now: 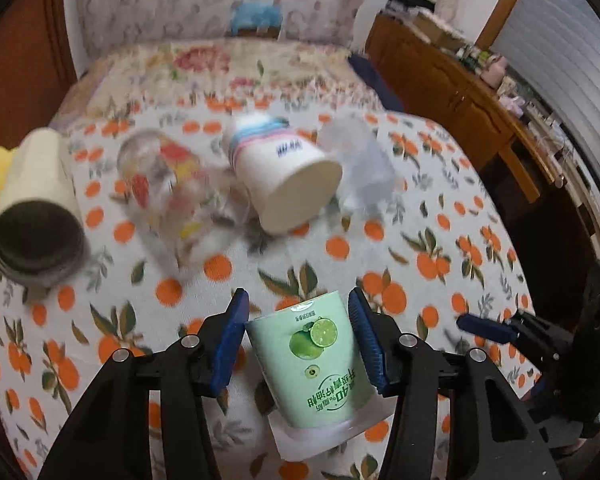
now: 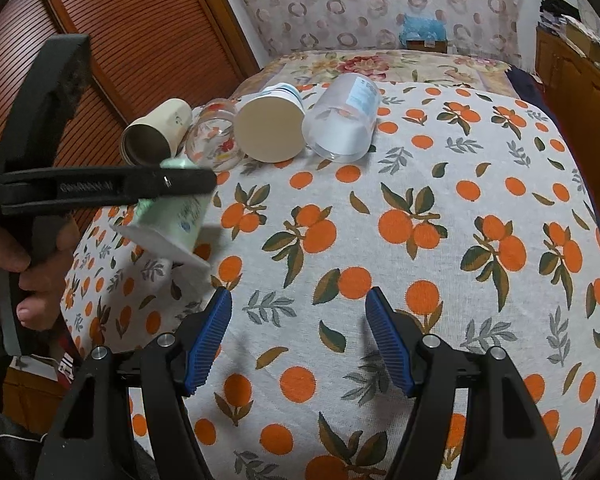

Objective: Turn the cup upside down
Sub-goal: 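Lower the inverted green cup onto the sheet with the right tool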

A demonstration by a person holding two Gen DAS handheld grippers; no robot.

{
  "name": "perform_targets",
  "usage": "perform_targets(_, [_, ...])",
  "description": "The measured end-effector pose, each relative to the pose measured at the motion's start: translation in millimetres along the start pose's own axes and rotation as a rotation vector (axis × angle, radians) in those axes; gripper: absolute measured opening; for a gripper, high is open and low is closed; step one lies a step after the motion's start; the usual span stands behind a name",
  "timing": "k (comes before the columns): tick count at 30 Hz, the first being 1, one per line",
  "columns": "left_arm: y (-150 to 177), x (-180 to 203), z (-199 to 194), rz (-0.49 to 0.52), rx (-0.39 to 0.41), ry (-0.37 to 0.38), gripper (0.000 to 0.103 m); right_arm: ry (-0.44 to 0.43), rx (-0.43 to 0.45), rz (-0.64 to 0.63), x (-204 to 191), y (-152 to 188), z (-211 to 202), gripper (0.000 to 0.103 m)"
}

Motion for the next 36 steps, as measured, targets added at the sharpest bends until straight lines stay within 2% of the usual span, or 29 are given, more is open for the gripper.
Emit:
perform_targets(8, [-19,-12,-4,0.105,0.171,-0.167,0.049,-0.001,0.078,-0.014,-2,-5,-2,0.072])
perform_targets(13, [-20,-4,-3,0.196,0.217,-0.237,0.049,-0.001,0.109,-0.022,-3,-8,-5,0.072])
perform_targets(21, [-12,2,4,0.227,0.22,-0.254,0.049,-0.005,0.138,-0.024,-4,-10,-14,0.072])
perform_targets(31, [0,2,-4,0.229,0.227,-0.262,0.05,-0.014,0.142,-0.015,-5,-8,-16,0.072])
perform_targets(36, [6,8,-9,0.252,0.24,-0.289,0.05,-0.013,0.145,-0.006,-3,-4,-16,0.072])
Point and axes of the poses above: each gripper's, at about its wrist camera, not at the fingertips, and z roughly the way its jaws point, x to its right, y to its underside, the point moved 9 cm from there along z, roughly the way its jaws point, and after that the axes turned 15 degrees about z, right-handed, at the moved point
